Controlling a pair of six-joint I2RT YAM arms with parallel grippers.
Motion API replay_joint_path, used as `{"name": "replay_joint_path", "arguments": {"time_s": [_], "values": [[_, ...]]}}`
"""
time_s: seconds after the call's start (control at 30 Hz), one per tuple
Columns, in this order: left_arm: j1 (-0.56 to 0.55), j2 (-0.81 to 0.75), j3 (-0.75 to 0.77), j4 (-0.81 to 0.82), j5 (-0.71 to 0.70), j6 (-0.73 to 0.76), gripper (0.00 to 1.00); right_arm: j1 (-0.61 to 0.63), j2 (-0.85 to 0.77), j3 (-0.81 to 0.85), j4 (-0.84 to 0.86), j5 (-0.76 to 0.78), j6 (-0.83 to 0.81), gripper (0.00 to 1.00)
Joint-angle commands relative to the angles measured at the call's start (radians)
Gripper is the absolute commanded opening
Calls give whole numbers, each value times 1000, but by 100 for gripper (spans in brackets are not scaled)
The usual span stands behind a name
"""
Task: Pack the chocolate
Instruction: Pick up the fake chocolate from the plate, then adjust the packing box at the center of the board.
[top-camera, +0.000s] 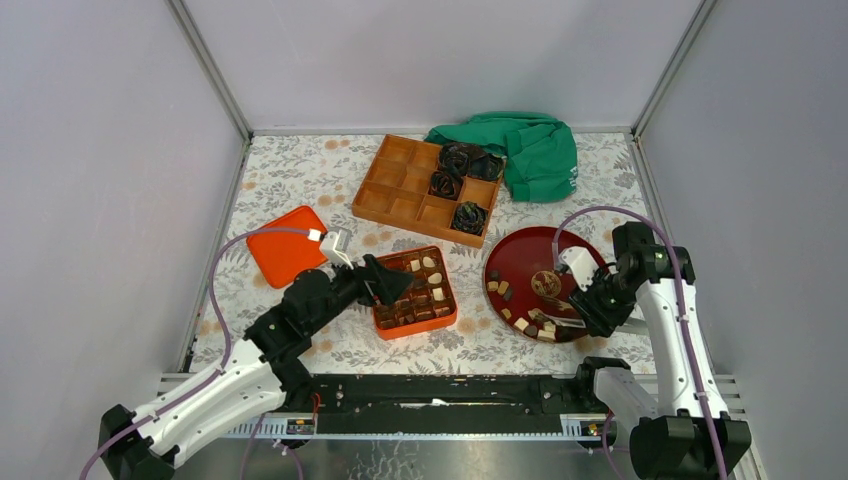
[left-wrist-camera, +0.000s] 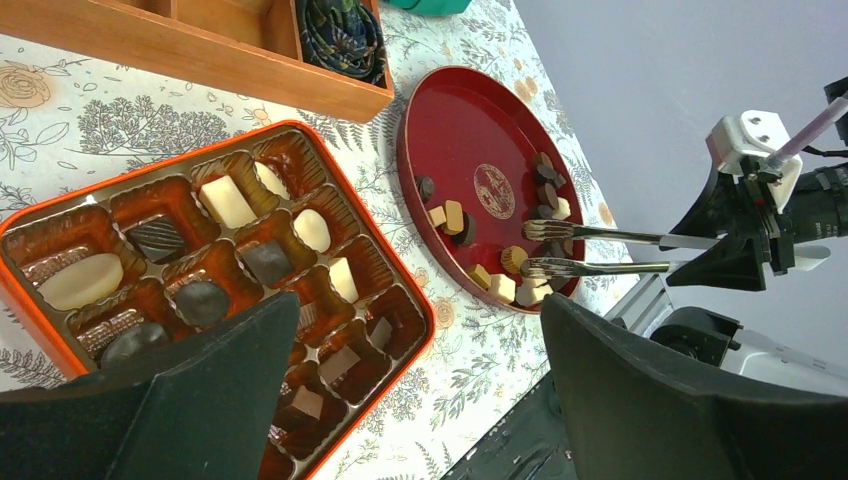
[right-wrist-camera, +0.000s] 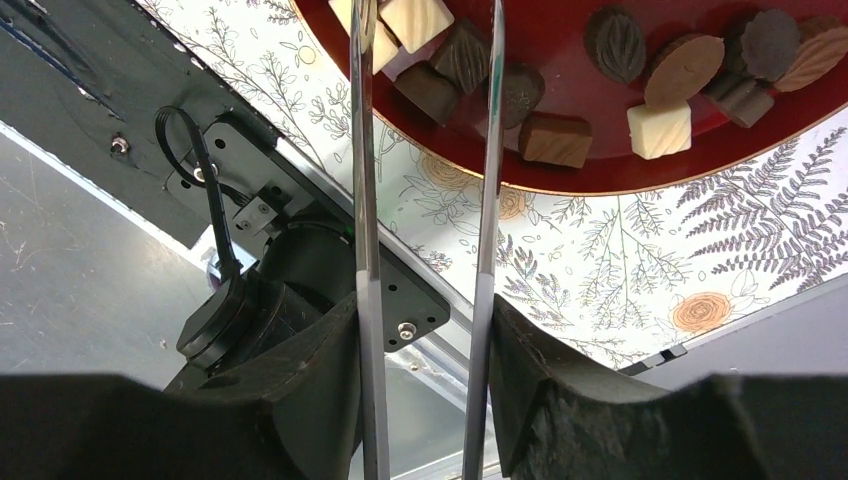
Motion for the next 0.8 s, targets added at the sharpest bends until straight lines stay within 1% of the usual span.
{"name": "replay_joint_path", "arguments": {"time_s": [0.0, 0.17, 0.27, 0.37, 0.5, 0.53, 0.57, 0.63, 0.77], "values": [[6, -3, -13, 76, 17, 23, 99, -3, 10, -5, -1, -9, 20, 52], [8, 2, -22, 89, 23, 16, 99, -3, 20, -40, 32, -12, 22, 51], [7, 12, -21, 88, 23, 14, 99, -3, 35, -59, 50, -17, 26, 47], [7, 18, -17, 66, 6, 6, 99, -3, 41, -54, 51, -28, 24, 37], [7, 19, -18, 10, -52, -29, 97, -3, 29, -19, 49, -40, 24, 16], [7, 21, -16, -5, -76, -46, 95, -3, 26, 0, 46, -46, 24, 12], [7, 26, -10, -61, -111, -69, 92, -3, 23, 14, 45, -54, 25, 8], [7, 42, 6, -147, -182, -118, 85, -3, 22, 44, 43, -75, 24, 2], [7, 109, 62, -322, -298, -197, 68, -3, 30, 85, 69, -138, 23, 0]]}}
